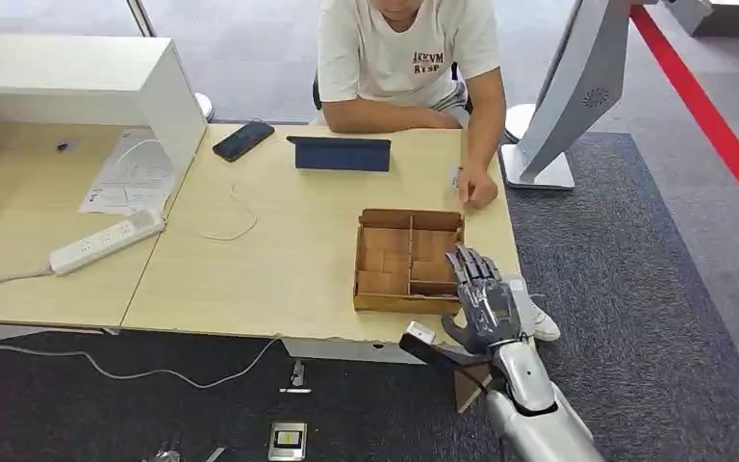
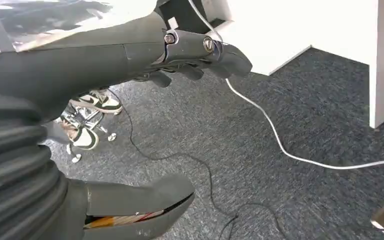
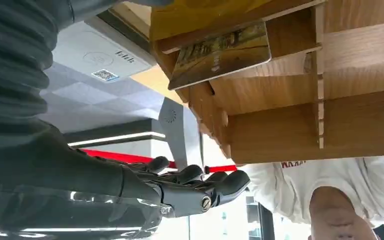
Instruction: Pass the card to the sensor for recognition and then transmit it.
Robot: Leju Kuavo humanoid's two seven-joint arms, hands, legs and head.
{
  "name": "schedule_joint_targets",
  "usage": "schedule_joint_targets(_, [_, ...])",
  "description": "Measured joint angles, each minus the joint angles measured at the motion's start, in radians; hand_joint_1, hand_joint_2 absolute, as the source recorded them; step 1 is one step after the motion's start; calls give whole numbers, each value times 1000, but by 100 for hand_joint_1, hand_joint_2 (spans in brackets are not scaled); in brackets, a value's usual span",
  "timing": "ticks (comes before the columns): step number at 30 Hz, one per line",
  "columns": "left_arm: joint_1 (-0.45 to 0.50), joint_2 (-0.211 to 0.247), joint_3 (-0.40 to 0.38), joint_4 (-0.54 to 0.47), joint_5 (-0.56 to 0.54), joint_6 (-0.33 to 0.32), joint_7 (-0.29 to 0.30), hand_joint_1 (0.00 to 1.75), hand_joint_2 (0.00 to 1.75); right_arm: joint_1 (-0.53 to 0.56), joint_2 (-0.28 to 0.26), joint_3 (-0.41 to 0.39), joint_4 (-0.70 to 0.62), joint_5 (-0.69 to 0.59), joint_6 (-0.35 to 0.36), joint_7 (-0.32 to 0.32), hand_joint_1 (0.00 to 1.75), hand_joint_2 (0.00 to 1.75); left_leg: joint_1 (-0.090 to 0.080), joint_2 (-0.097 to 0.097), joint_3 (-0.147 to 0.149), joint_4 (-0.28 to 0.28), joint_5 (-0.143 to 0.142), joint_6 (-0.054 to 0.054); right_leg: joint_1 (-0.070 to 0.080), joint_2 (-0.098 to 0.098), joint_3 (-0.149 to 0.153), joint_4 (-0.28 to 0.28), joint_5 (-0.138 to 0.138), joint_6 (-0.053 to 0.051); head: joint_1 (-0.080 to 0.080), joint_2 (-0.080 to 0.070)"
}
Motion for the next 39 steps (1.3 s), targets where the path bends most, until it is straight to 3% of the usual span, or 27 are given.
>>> schedule_joint_targets(25, [-3,15,0,19,0,0,-17,0,175,-26,41,9,52,0,5,-3,3,175,0,0,0,0,0,0,0,0,0,0,0,0,0,0])
schedule_joint_targets(26, [-3,16,0,20,0,0,-15,0,175,-26,41,9,55,0,5,-3,145,175,0,0,0,0,0,0,0,0,0,0,0,0,0,0])
schedule_joint_targets(28, [-3,16,0,21,0,0,-14,0,175,-26,41,9,61,-1,5,-3,175,175,0,0,0,0,0,0,0,0,0,0,0,0,0,0])
schedule_joint_targets(39, [-4,16,0,28,3,0,-9,0,175,-30,42,19,82,-22,33,-8,175,175,0,0,0,0,0,0,0,0,0,0,0,0,0,0])
